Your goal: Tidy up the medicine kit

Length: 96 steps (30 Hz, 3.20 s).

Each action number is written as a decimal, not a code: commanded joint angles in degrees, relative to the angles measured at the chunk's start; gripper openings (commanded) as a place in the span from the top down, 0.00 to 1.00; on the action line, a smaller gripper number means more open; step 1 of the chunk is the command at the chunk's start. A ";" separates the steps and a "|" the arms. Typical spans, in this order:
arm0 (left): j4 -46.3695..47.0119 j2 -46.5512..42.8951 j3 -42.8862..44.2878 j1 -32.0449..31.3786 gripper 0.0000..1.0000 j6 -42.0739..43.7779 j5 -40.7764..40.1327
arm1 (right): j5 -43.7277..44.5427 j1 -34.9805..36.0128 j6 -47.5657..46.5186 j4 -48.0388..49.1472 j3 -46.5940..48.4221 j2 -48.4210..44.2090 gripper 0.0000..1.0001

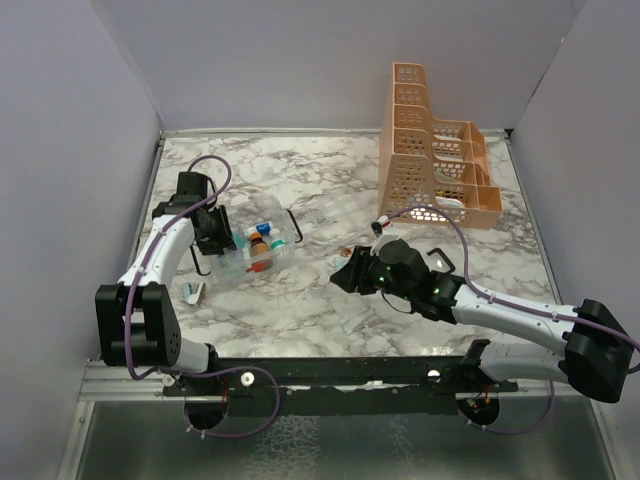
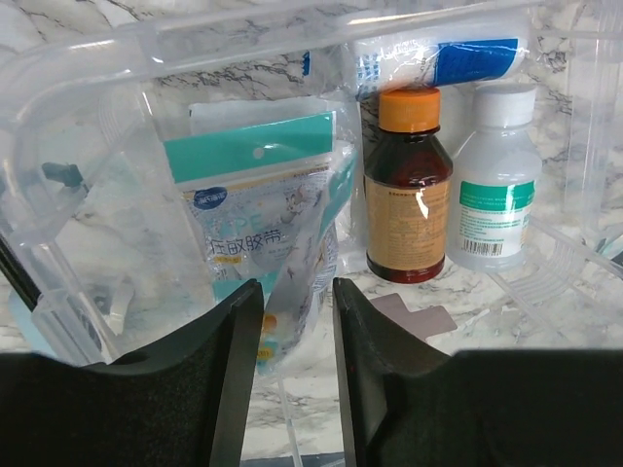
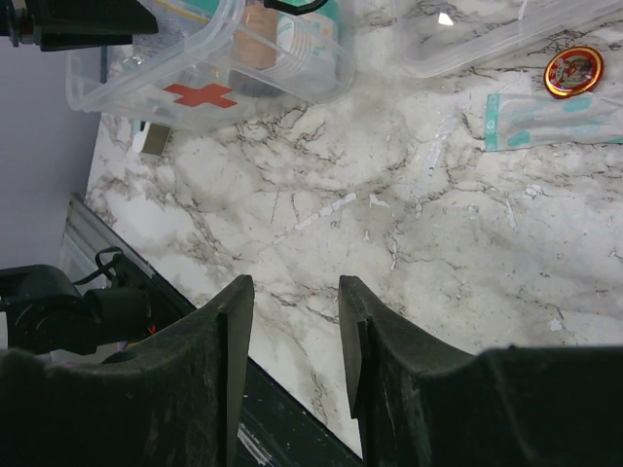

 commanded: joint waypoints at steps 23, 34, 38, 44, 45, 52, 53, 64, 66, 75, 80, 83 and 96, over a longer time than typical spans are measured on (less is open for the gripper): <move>0.50 -8.13 3.35 -4.24 0.68 0.50 -5.50 | 3.78 0.17 -2.21 -2.17 1.35 -1.40 0.60; 13.57 -27.27 -0.90 -12.41 0.55 6.09 7.27 | 23.10 0.17 -8.90 -20.03 4.90 -9.21 0.57; 22.49 -36.87 -9.15 -12.55 0.47 3.31 12.32 | 31.82 0.08 -8.24 -27.24 6.29 -10.49 0.52; 33.09 -51.80 -23.76 -12.52 0.32 -3.70 13.33 | 35.97 0.03 -5.62 -33.85 7.67 -11.07 0.48; 33.10 -54.35 -24.28 -12.55 0.28 -4.26 13.41 | 35.89 0.08 -4.78 -34.73 7.82 -10.84 0.48; 30.39 -61.84 -28.07 -12.62 0.13 -8.82 12.50 | 32.87 0.08 -0.11 -36.43 7.90 -6.89 0.48; 29.57 -61.84 -27.91 -12.90 0.13 -9.01 11.90 | 32.55 0.08 0.52 -36.44 8.11 -6.02 0.48; 26.48 -63.20 -26.63 -15.65 0.01 -6.24 4.55 | 27.63 0.01 2.00 -29.68 11.09 5.15 0.47; 26.75 -63.38 -26.82 -15.85 0.01 -6.36 4.89 | 28.52 -0.20 1.22 -29.57 12.11 7.43 0.47; 26.86 -63.28 -27.01 -15.83 0.01 -6.28 4.75 | 22.36 -3.12 -1.56 -23.95 13.97 15.21 0.47; 26.88 -62.68 -27.10 -15.89 0.01 -6.36 4.78 | 22.22 -4.77 -1.21 -24.39 14.23 18.42 0.47; 26.90 -62.28 -27.10 -15.89 0.01 -6.36 4.76 | 22.47 -6.39 -2.40 -23.79 13.97 19.84 0.46; 25.55 -58.71 -26.23 -15.58 0.01 -6.30 3.50 | 18.52 -10.75 -7.26 -16.82 12.60 27.50 0.46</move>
